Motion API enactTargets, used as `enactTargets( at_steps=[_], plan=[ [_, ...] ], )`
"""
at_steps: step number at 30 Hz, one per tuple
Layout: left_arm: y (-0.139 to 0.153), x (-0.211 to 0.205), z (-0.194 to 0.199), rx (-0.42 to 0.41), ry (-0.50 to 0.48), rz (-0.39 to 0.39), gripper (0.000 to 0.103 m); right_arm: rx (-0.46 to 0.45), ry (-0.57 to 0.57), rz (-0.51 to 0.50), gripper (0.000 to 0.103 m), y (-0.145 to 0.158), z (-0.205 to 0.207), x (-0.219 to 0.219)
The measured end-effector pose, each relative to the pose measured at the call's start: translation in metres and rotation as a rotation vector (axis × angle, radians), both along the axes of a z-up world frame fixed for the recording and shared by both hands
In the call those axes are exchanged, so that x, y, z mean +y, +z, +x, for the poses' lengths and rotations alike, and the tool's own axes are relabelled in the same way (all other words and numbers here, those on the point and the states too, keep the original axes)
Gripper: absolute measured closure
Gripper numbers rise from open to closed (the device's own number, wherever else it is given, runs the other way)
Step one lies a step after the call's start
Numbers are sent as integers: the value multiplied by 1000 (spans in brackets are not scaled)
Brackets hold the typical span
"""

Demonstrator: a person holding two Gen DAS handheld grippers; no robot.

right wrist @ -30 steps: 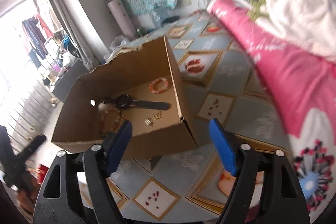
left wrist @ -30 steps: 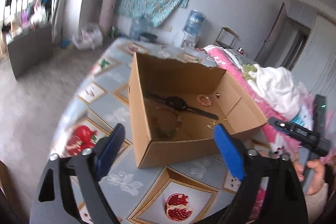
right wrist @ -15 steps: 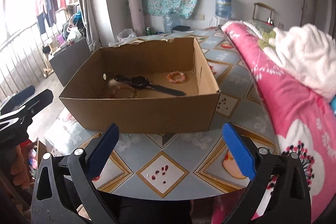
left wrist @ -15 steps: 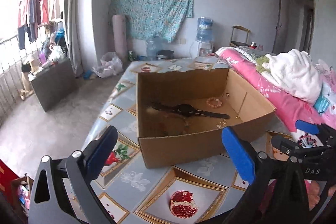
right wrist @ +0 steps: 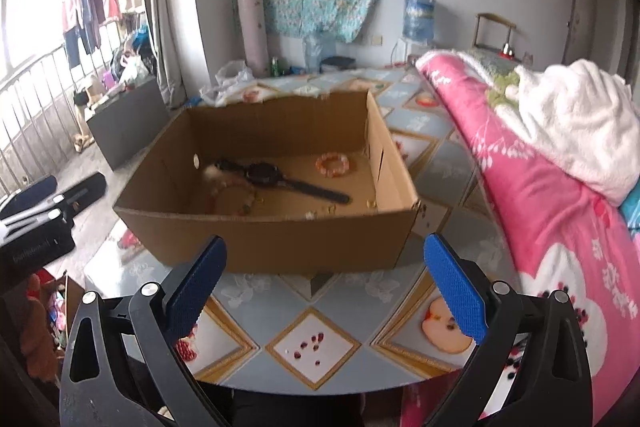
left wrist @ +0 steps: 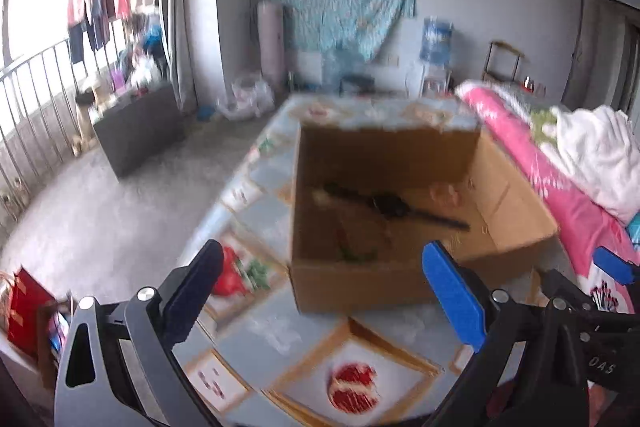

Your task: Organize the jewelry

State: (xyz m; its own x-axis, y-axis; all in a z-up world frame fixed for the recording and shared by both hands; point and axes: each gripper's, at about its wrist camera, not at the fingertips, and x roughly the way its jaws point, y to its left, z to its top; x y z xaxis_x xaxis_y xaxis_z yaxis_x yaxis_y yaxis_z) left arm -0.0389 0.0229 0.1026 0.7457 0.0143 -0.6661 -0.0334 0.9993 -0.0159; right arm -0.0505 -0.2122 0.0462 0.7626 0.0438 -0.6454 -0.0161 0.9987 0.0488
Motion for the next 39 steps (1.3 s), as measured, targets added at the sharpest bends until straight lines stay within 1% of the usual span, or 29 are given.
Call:
enactTargets(
  at_steps=[2, 4, 7, 16, 24, 39],
  plan=[
    [-12, -4, 2, 63, 9, 2, 5, 25, -6, 1, 8, -7, 2, 1],
    [-21, -5, 4, 104, 9, 5, 5, 47, -11, -5, 8, -15, 5, 2],
    [-29, -7, 4, 136, 5, 2, 5, 76, -11, -2, 8, -22, 9, 4],
    [-36, -9, 7, 164, 8, -15, 5, 99, 1, 0, 8, -26, 13, 8],
    [-37, -13, 8, 177, 4, 0, 5, 104, -13, 9, 8, -26, 14, 6],
    [-36, -10, 6, 175, 33, -9, 5, 90, -26, 21, 8, -23, 13, -2]
  ],
)
